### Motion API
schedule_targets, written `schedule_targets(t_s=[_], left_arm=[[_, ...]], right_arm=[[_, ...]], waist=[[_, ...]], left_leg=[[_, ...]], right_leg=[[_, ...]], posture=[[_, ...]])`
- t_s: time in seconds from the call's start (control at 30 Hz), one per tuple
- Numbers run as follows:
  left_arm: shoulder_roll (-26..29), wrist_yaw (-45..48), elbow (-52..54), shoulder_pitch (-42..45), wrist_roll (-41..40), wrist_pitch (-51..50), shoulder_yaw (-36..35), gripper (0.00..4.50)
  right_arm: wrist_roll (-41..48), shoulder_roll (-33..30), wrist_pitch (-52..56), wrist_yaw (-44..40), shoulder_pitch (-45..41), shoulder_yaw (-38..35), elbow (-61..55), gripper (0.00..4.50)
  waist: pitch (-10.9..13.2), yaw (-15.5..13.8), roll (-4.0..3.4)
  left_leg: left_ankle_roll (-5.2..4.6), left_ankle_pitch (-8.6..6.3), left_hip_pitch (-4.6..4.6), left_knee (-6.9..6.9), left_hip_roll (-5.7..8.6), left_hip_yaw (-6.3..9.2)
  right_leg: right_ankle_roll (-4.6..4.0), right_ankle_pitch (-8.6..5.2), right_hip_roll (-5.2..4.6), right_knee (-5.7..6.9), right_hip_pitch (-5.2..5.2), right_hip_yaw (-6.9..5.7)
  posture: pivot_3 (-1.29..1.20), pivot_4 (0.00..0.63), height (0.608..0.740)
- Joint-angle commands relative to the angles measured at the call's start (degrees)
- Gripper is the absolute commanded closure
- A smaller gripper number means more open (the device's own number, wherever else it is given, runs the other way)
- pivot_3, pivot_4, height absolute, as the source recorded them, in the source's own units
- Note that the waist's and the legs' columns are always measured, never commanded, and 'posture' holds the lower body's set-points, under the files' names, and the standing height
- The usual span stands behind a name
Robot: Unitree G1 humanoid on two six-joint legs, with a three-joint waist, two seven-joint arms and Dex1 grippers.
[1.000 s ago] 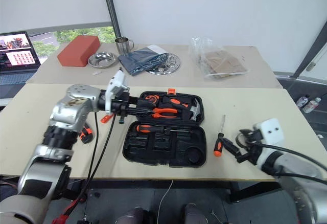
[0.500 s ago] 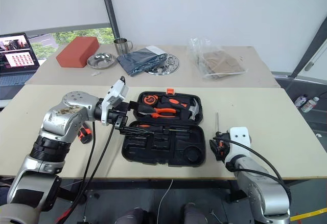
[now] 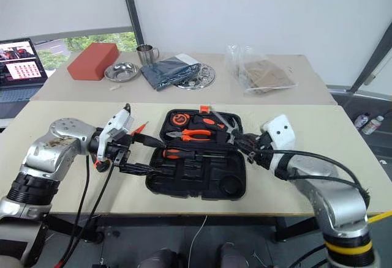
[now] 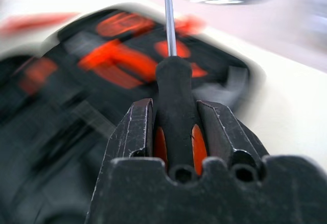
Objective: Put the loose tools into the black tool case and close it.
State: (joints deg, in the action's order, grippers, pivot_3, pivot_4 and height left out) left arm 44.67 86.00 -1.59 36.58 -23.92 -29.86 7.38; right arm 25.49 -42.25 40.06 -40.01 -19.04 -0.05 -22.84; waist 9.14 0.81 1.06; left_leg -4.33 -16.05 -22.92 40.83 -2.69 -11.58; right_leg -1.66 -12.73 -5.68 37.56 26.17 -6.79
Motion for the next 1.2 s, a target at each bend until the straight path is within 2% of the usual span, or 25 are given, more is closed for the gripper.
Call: schedule_targets(t_s=[0.03,0.2,0.43,0.57,0.63,0.83,0.87,0.9,1.03,1.2], left_arm=[[1.02,0.31,2.00,-0.03,-0.52,2.35,-1.53,0.00],[0.49,-2.45,2.60,-0.38,-0.39,2.29,-1.90,0.00],[2.04,-5.20,3.70,-1.55,-1.05,0.73,-3.40,0.00],[1.85,-6.33,4.35,-1.57,-1.15,0.17,-3.17,0.00],[1.23,-7.18,4.75,-1.54,-1.08,0.30,-2.80,0.00],[-1.36,-7.63,4.40,-0.11,-1.43,1.18,-1.55,0.00],[-1.54,-7.22,4.10,0.19,-1.45,1.44,-1.42,0.00],[-1.66,-6.95,3.81,0.41,-1.44,1.62,-1.37,0.00],[-2.05,-7.06,1.94,0.93,-0.56,2.68,-1.16,0.00],[-1.19,-7.04,1.37,-0.74,0.69,4.73,-1.27,0.00]], right_arm=[[-6.50,-3.61,-13.98,-14.38,-5.48,8.08,8.78,3.44],[-12.41,-2.46,-23.47,-22.63,-11.50,15.22,18.18,3.44],[-16.55,1.77,-25.11,-23.16,-13.22,18.08,20.99,3.44],[-17.62,1.61,-24.19,-23.89,-13.00,17.91,22.19,3.44],[-17.04,1.65,-22.61,-23.27,-12.67,16.77,22.30,2.43],[-14.91,-0.06,-22.15,-22.91,-9.76,11.68,22.71,0.44],[-15.00,-0.59,-23.42,-23.37,-8.98,11.28,22.38,0.16],[-14.88,-0.92,-24.13,-23.86,-8.33,10.95,21.92,0.07],[-10.32,2.40,-17.56,-21.34,-9.08,8.07,18.90,0.07],[-10.35,5.70,-14.39,-20.21,-10.45,10.28,16.52,1.47]], waist=[[0.00,0.00,0.01],[0.01,-0.03,0.01],[0.01,-0.08,0.01],[0.01,-0.16,0.01],[0.00,-0.16,0.01],[0.01,-0.33,0.01],[0.01,-0.30,0.01],[0.01,-0.28,0.01],[0.01,-0.04,0.01],[0.01,0.21,0.01]], left_leg=[[0.00,0.00,0.01,0.00,0.00,0.01],[-0.01,0.01,-0.01,0.05,-0.03,0.00],[-0.01,0.01,-0.06,0.10,-0.05,0.01],[0.00,0.01,-0.03,0.13,-0.05,0.02],[-0.01,0.01,-0.03,0.13,-0.03,0.01],[-0.01,0.01,-0.04,0.13,-0.02,0.02],[-0.01,0.01,-0.05,0.13,-0.02,0.02],[-0.01,0.01,-0.05,0.13,-0.02,0.02],[0.00,0.01,-0.01,0.13,-0.05,0.02],[0.08,0.06,0.02,0.12,-0.12,0.00]], right_leg=[[0.03,-0.02,0.01,0.00,-0.02,0.00],[0.02,-0.01,0.01,0.07,0.01,0.01],[-0.04,0.02,-0.02,0.09,0.01,-0.05],[-0.02,0.01,-0.04,0.13,-0.01,-0.05],[-0.02,0.01,-0.07,0.13,-0.02,-0.04],[-0.08,0.05,-0.09,0.14,-0.02,-0.06],[-0.08,0.05,-0.09,0.13,-0.02,-0.07],[-0.08,0.05,-0.09,0.13,-0.02,-0.07],[-0.06,0.03,-0.05,0.14,-0.02,-0.05],[-0.18,0.08,0.03,0.25,0.02,0.02]], posture=[[0.00,0.150,0.736],[0.00,0.150,0.736],[0.00,0.150,0.736],[0.00,0.150,0.736],[0.00,0.150,0.736],[0.00,0.150,0.736],[0.00,0.150,0.736],[0.00,0.150,0.736],[0.00,0.150,0.736],[0.00,0.150,0.736]])
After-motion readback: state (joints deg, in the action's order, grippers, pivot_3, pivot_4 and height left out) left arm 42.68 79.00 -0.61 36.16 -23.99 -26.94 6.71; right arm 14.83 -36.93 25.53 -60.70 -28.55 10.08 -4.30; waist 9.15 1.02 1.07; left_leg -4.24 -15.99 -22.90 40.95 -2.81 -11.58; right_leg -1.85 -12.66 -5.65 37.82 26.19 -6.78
